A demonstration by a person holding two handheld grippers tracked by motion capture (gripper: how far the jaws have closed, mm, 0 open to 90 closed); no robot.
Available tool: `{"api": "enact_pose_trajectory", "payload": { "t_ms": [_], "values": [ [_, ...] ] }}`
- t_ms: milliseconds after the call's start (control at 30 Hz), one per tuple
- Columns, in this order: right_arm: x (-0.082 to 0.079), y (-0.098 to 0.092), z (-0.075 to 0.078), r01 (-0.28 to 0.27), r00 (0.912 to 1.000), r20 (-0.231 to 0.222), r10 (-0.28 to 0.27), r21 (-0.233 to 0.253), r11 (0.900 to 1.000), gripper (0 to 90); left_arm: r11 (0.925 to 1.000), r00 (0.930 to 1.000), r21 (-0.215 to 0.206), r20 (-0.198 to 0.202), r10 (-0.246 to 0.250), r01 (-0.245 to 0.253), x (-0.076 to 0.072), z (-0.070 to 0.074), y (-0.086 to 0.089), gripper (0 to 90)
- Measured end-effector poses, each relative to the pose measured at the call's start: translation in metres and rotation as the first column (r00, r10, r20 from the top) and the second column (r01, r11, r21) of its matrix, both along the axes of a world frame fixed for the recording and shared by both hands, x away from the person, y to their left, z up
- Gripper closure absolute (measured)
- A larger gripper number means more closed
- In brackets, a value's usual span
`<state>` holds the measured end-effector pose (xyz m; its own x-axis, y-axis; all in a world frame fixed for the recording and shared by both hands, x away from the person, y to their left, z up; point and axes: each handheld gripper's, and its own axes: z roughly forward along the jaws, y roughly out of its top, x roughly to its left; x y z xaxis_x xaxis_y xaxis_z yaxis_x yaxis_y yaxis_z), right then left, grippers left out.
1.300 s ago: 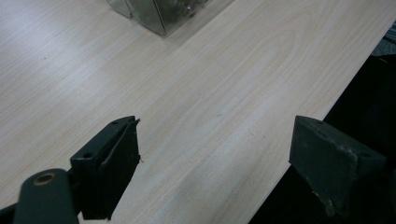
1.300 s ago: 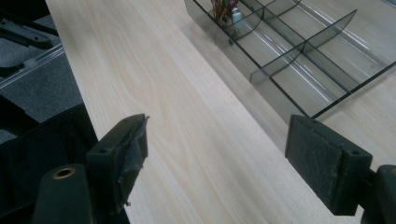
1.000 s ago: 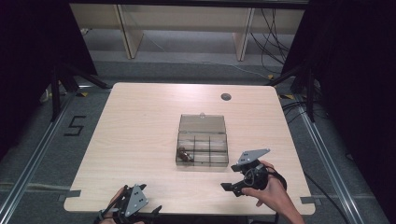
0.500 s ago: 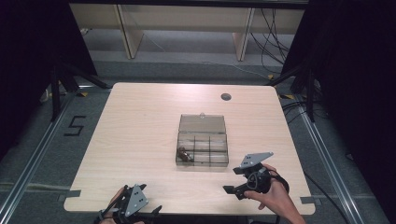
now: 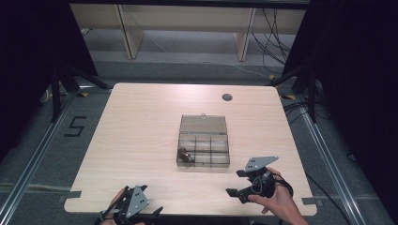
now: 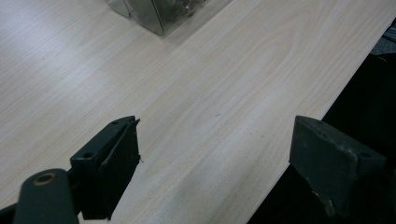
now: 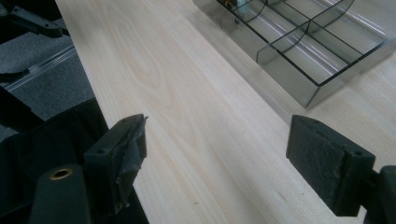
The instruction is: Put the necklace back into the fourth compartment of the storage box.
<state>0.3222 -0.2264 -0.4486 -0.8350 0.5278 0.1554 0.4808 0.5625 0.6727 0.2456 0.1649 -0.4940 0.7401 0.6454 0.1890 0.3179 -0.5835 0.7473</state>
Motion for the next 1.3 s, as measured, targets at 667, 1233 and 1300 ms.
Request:
{"api": "enact_pose_trajectory", "payload": {
  "t_ms": [667,1233,1300],
  "values": [
    [-0.009,-0.016,-0.008,0.044,0.9989,-0.017,-0.044,0.013,0.999,20.4,0.9999,1.0,0.011,-0.001,0.001,-0.001,0.001,0.0,0.0,15.5],
    [-0.016,-0.024,-0.015,0.069,0.9968,-0.043,-0.068,0.029,0.997,20.0,0.9999,1.0,0.009,-0.002,-0.005,0.005,0.0,0.0,-0.001,15.5],
    [-0.017,-0.025,-0.017,0.074,0.9964,-0.043,-0.073,0.033,0.997,20.0,1.0,1.0,0.009,0.0,-0.002,0.002,0.0,0.0,0.0,15.5]
  ]
}}
